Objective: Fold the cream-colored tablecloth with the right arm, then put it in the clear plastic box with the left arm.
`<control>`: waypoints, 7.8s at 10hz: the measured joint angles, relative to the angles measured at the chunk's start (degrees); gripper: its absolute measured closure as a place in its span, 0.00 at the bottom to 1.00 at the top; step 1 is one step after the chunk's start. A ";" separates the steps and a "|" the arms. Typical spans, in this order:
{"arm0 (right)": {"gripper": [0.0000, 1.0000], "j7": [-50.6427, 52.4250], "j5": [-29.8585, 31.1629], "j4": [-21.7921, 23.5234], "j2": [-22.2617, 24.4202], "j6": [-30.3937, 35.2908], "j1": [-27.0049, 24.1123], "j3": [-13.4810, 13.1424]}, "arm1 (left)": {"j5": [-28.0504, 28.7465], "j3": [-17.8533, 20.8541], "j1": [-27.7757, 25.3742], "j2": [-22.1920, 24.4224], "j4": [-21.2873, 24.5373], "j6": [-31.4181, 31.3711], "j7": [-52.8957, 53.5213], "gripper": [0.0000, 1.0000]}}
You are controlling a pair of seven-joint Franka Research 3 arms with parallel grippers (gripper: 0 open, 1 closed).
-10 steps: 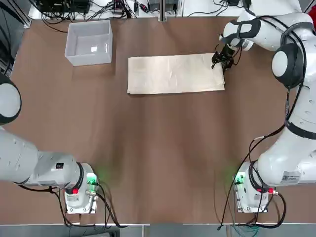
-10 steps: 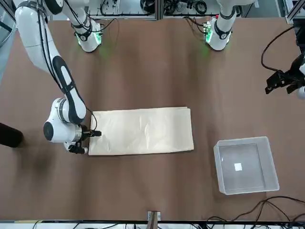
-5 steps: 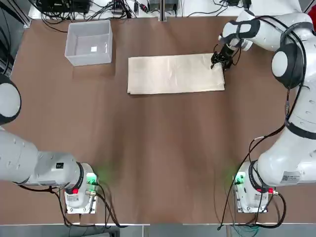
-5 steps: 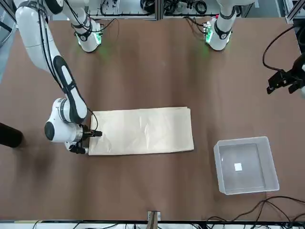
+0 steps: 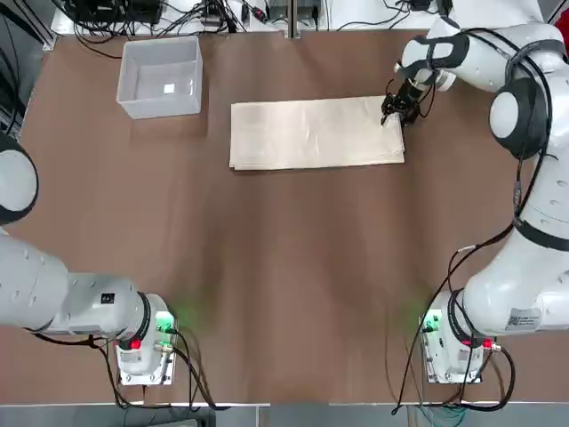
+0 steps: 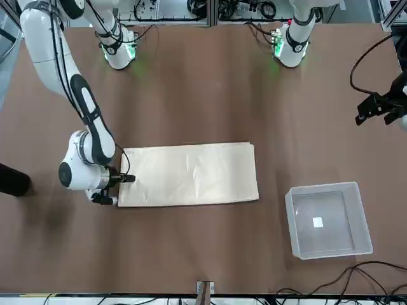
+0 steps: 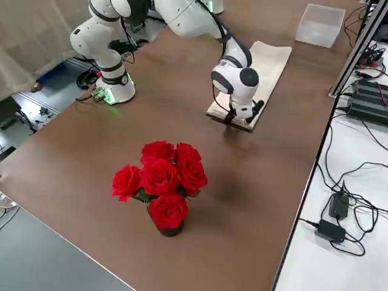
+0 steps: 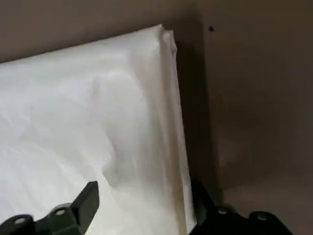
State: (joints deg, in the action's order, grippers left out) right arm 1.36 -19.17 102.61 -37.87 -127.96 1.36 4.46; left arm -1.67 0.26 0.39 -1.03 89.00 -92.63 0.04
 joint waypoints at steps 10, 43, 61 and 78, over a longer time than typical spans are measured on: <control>0.48 0.21 -0.01 0.01 0.00 0.15 -0.53 -0.24 | -1.16 0.02 -0.22 0.00 -0.05 0.17 0.05 0.00; 0.96 -38.63 9.73 -11.31 13.75 19.46 -0.07 7.29 | -1.25 -0.18 0.21 -1.80 0.12 0.27 0.04 0.00; 0.96 -67.53 19.21 -20.77 16.45 30.17 -0.85 24.26 | -1.25 -1.05 0.22 -1.93 0.12 0.28 -0.06 0.00; 0.96 -82.66 35.22 -19.90 6.48 24.38 0.44 38.56 | -1.25 -1.01 0.15 -2.11 0.13 0.29 -0.06 0.00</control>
State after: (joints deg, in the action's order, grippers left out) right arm -81.30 16.06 82.71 -31.39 -103.57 1.80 43.02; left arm -2.91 -0.75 0.54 -3.14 89.12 -92.34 -0.02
